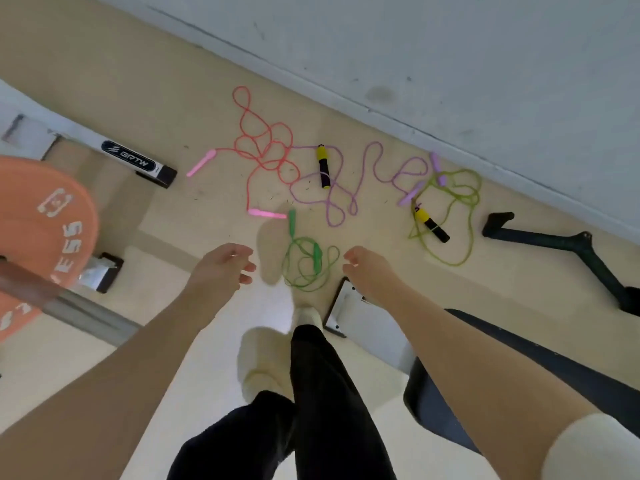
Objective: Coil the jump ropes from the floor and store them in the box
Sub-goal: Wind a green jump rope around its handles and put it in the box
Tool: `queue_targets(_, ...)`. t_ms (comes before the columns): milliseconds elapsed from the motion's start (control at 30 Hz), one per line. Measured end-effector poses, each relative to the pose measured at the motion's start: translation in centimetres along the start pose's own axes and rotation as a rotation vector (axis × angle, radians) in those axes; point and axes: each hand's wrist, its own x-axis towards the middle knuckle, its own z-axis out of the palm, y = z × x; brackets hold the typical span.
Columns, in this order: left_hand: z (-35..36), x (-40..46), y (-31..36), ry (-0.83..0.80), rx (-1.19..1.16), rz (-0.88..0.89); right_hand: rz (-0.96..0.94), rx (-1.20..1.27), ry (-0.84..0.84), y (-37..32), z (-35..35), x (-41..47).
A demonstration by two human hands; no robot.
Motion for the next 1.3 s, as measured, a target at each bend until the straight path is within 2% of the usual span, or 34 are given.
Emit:
queue_targets(200,3.0,14.9,-6.7,-0.079,0.105,-0.099,0.196,-0.135,-0.052,3.8,7.5,12.2)
queue_targets(333,5.6,24.2,-12.7,-0.189,0.342,-0.015,0.187,-0.16,-0.102,7.5,13.0,20.1)
queue_targets(433,8.0,31.7,-17.1,-0.287,0.542,0.121,0.153,-0.163,-0.064,9.6,17.2,27.0)
queue_targets(567,10.7,39.9,-20.8,-0.394,0.802,0.293,0.111,-0.208,0.087,11.5,22.0,34.7)
queue_targets(600,11.4,41.4,-21.4,-0.415,0.905,0.362,0.105,-0.251,0.137,12.1,22.7,36.3)
queue_targets(667,13.2,44.2,-22.1,-0.445,1.269,0.561,0.078,-0.386,0.238,13.2,23.6,39.2)
queue_targets(733,15.0,46.5,-22.6,-0.427,1.548,0.72,0.073,-0.452,0.284,14.1,24.0,41.6)
queue_targets(867,17.1,48.9,-23.8,-0.324,1.677,1.11,0.155,-0.374,0.245,14.4,24.6,44.3)
queue_targets(900,17.2,48.8,-23.7,-0.335,1.709,1.137,0.153,-0.355,0.204,14.3,24.7,44.3)
queue_targets(933,17.1,48.4,-23.3,-0.353,1.701,1.137,0.145,-0.308,0.17,14.1,24.6,43.9)
queue_targets(967,16.7,47.9,-22.6,-0.396,1.661,1.025,0.133,-0.224,0.155,13.8,24.1,43.1)
queue_targets(1000,16.4,47.7,-22.6,-0.426,1.609,0.879,0.133,-0.117,0.165,13.6,23.7,42.4)
queue_targets(1067,15.2,45.9,-21.5,-0.416,1.31,0.503,0.159,0.135,0.228,12.8,21.9,40.1)
queue_targets(1100,14.4,44.8,-20.3,-0.411,1.139,0.383,0.177,0.286,0.247,11.9,20.5,38.4)
queue_targets(1200,11.7,40.9,-15.5,-0.399,0.802,0.249,0.199,0.722,0.153,8.5,15.2,32.9)
queue_targets(1300,9.0,36.2,-9.2,-0.332,0.499,0.097,0.174,0.961,0.08,4.4,9.0,26.8)
